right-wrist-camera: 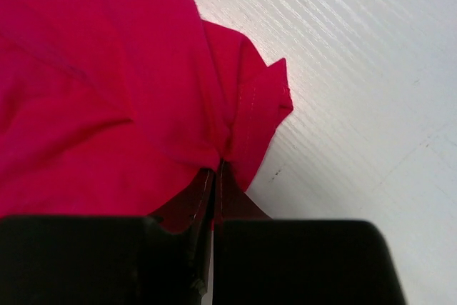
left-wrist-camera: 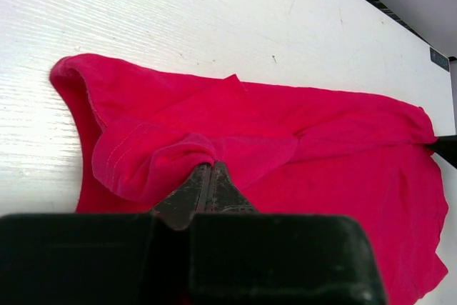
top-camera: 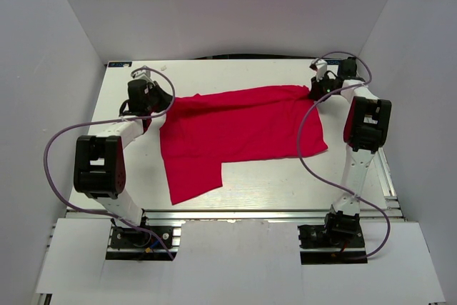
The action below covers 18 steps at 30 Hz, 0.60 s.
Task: Fold and stack the t-shirts
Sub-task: Fold the flattened tshirt in 1/3 of the way
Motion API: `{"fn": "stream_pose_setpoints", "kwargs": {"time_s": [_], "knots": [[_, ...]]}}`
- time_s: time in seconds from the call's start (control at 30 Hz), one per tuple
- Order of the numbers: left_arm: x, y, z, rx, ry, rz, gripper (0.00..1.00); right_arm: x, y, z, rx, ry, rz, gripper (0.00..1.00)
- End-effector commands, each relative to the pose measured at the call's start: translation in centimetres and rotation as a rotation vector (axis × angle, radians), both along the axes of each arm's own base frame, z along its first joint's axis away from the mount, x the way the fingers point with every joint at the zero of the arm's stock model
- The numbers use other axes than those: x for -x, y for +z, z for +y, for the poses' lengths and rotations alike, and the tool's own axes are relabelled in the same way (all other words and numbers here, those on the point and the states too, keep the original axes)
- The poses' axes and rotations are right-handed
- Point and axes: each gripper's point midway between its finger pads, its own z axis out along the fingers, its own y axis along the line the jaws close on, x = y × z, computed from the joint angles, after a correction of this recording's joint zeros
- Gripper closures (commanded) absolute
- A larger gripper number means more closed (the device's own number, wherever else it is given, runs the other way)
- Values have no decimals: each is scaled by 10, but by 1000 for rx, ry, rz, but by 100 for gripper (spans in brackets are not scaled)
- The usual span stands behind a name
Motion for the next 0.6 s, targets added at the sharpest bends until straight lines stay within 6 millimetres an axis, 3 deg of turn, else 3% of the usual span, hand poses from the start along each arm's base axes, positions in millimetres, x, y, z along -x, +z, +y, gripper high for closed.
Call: {"fn": "stream_pose_setpoints", "kwargs": {"time_s": [0.0,0.3,0.57], "knots": [[-5,31,9,-17,16,-70,100,-14,41,-13,76,-15,-143,100],[-6,38,16,-16,13,-81,100,-36,81,-21,130,-25,-315,100],[-6,35,16,-22,14,-76,100,-26,81,-15,115,2,-327,100]]}}
